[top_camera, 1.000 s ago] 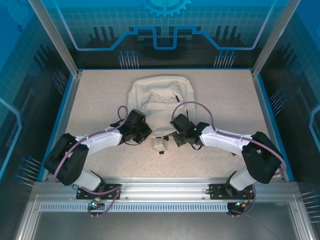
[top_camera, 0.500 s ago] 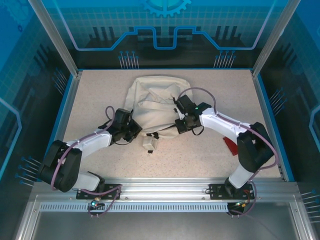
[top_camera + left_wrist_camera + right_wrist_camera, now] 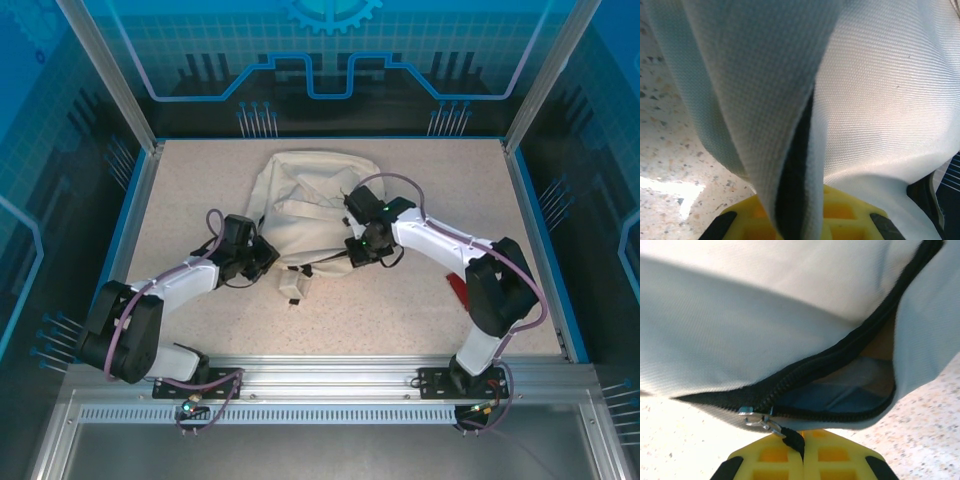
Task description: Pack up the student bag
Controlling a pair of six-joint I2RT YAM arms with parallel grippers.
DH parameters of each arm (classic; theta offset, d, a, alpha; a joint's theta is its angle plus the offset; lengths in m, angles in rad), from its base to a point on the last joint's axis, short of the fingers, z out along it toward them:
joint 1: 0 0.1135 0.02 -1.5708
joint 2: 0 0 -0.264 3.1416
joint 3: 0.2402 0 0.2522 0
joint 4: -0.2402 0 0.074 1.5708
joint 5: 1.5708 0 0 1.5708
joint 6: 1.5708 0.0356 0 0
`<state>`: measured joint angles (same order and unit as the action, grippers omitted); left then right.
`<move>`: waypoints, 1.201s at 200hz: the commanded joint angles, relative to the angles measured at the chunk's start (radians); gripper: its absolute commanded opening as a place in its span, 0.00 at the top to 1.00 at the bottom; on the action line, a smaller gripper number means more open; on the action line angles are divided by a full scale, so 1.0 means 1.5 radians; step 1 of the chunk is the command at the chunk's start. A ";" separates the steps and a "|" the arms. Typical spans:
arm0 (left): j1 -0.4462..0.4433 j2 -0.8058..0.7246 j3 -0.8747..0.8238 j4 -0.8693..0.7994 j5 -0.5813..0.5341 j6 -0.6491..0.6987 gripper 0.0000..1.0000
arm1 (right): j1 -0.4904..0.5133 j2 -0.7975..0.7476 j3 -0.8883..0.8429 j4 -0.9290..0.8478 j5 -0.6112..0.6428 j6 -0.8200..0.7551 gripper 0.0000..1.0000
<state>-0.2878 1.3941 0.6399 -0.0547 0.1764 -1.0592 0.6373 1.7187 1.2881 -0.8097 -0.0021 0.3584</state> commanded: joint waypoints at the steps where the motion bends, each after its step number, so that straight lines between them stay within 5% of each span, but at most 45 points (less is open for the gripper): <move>1: 0.018 0.005 -0.009 -0.014 -0.039 0.023 1.00 | 0.050 0.000 0.040 -0.043 -0.061 -0.005 1.00; 83: -0.003 0.014 -0.014 0.008 -0.036 0.005 1.00 | 0.121 0.031 0.075 -0.023 -0.079 0.000 1.00; 145: 0.029 0.013 -0.019 -0.073 -0.117 0.033 1.00 | -0.049 -0.019 -0.028 -0.041 0.032 0.015 1.00; 180: 0.047 0.047 -0.019 -0.056 -0.117 0.038 1.00 | -0.071 0.009 -0.022 -0.032 0.050 0.032 1.00; 240: 0.071 0.035 0.043 -0.075 -0.099 0.093 1.00 | 0.004 0.022 0.011 0.041 -0.196 0.012 1.00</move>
<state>-0.2466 1.4502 0.6563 -0.0708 0.1593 -0.9863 0.6010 1.7283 1.2694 -0.7418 -0.1574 0.3767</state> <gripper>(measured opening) 0.098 0.044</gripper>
